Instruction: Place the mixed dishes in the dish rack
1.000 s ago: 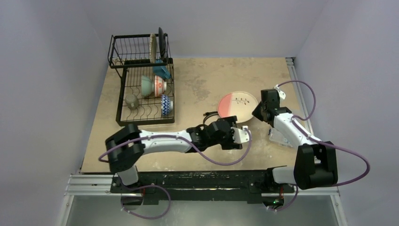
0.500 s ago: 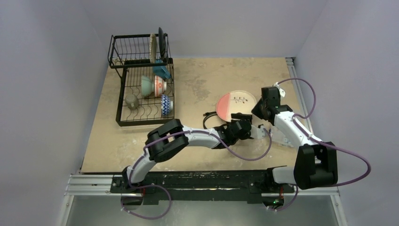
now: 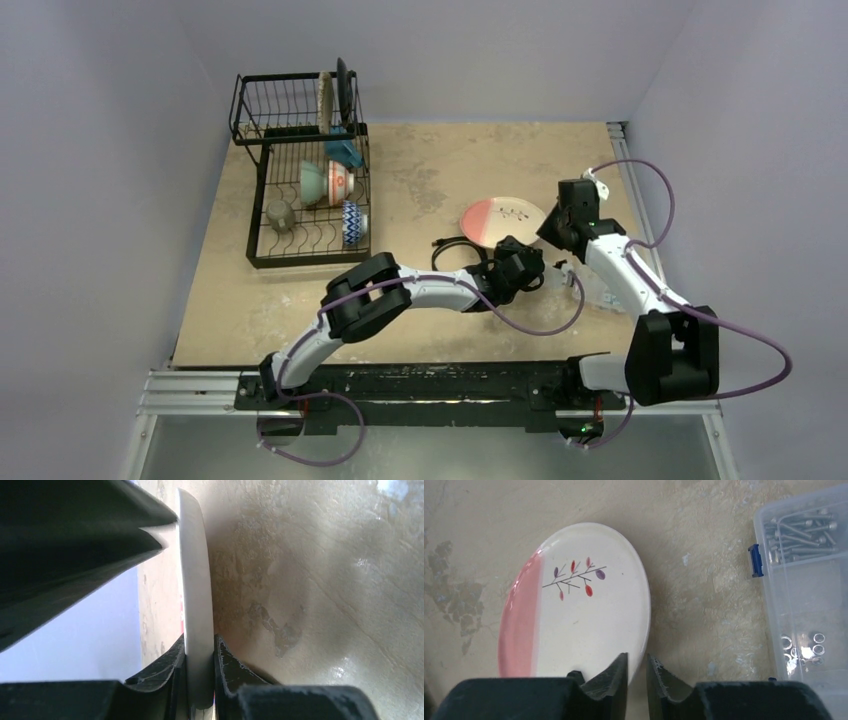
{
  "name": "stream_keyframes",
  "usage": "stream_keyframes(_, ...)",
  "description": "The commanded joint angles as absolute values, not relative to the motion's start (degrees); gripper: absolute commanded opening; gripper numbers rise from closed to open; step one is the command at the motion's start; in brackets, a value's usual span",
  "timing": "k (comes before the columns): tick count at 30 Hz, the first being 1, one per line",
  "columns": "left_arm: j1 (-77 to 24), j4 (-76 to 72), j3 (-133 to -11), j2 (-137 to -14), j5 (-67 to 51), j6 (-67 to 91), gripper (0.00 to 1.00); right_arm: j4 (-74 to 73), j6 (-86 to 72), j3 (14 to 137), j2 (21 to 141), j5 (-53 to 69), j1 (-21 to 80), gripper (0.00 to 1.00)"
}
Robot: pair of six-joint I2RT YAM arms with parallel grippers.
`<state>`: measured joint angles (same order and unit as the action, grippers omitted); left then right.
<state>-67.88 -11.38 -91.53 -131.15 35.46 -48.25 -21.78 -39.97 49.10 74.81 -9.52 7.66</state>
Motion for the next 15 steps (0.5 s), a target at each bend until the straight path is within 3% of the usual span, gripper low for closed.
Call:
stream_keyframes(1, -66.6, -13.9, -91.8, -124.1, 38.7, -52.2, 0.0, -24.4, -32.1, 58.6, 71.8, -15.6, 7.9, 0.35)
stream_keyframes(3, -66.1, -13.4, -91.7, -121.0, 39.1, -52.2, 0.0, -26.9, -29.6, 62.2, 70.1, -18.4, 7.9, 0.52)
stream_keyframes(6, -65.2, -13.9, -91.0, -115.1, 43.1, -49.6, 0.0, -28.6, -26.7, 64.6, 65.2, -20.3, 7.8, 0.67)
stream_keyframes(9, -65.0, -5.4, -90.3, -105.7, 44.3, -39.9, 0.0, -26.0, -25.0, 62.4, 60.4, -15.0, 7.9, 0.85)
stream_keyframes(12, -64.1, 12.3, -89.7, -92.8, 37.7, -22.6, 0.0, -20.7, -24.0, 55.2, 56.5, -9.7, 7.9, 0.97)
stream_keyframes(15, -61.9, 23.3, -86.1, -78.3, 28.6, -7.8, 0.0, -14.5, -24.1, 47.8, 54.6, -6.4, 7.9, 0.99)
